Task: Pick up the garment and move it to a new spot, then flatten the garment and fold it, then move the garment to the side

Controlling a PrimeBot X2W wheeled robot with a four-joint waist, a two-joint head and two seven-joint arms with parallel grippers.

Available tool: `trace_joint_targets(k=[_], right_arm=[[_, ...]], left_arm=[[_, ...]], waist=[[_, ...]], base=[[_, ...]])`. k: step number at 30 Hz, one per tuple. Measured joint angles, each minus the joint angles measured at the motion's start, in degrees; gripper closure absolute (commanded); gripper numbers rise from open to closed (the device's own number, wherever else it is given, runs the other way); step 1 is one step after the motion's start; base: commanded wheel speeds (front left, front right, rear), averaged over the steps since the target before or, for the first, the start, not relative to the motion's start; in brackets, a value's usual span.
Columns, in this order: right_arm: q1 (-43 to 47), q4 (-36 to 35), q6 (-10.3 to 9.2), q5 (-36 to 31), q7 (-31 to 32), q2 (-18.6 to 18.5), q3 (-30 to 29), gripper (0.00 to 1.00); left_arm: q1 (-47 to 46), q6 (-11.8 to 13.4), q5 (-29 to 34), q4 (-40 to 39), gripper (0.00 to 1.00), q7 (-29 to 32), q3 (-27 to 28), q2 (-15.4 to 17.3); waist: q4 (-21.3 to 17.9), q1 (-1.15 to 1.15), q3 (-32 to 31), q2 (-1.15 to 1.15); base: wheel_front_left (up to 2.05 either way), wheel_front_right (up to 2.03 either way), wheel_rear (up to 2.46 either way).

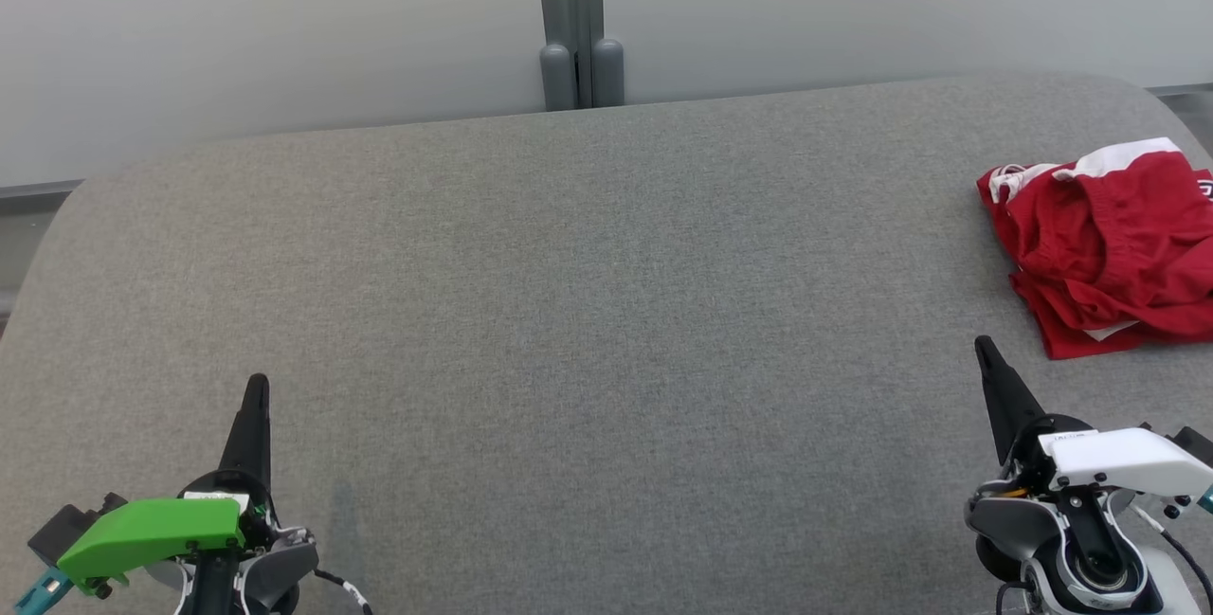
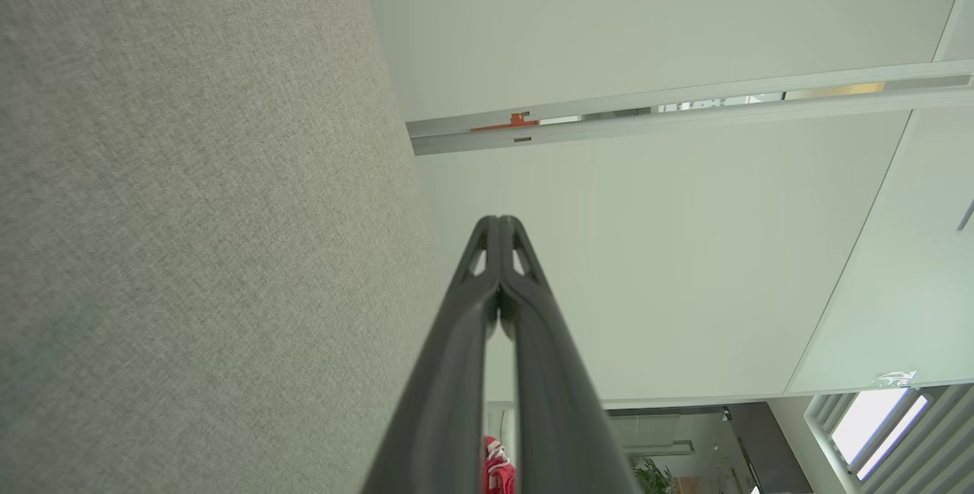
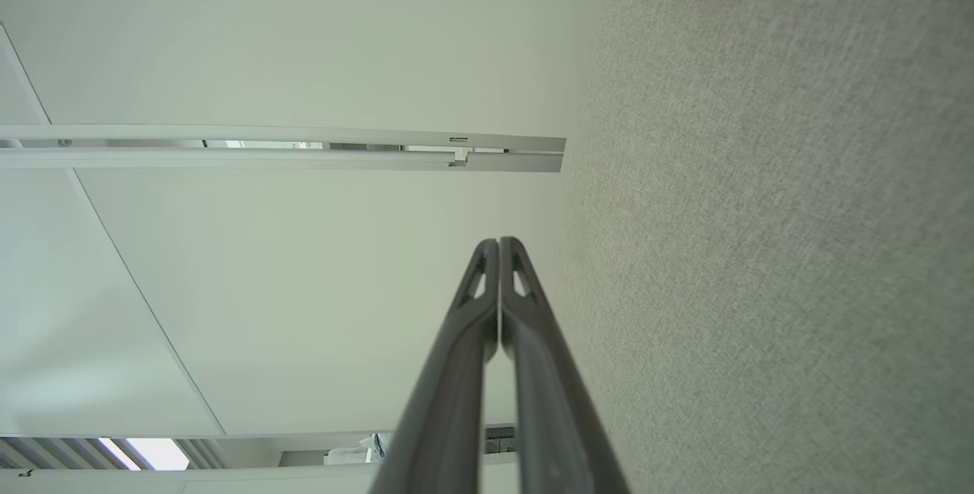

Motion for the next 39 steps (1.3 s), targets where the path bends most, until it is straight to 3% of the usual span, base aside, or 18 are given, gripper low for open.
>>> trace_joint_targets(k=[13, 39], right_arm=[[0.2, -0.8, 0.00, 4.5, 1.1, 0.1, -0.5, 1.00], [0.2, -0.8, 0.00, 4.6, 1.1, 0.1, -0.5, 1.00]], left_arm=[[-0.5, -0.2, -4.8, -0.3, 1.00, 1.2, 0.5, 0.0], [-0.5, -0.3, -4.9, -0.4, 1.00, 1.2, 0.5, 0.0]], waist=[[0.2, 0.00, -0.2, 0.00], [0.2, 0.00, -0.2, 0.00]], base=[[0.00, 0.00, 0.00], [0.00, 0.00, 0.00]])
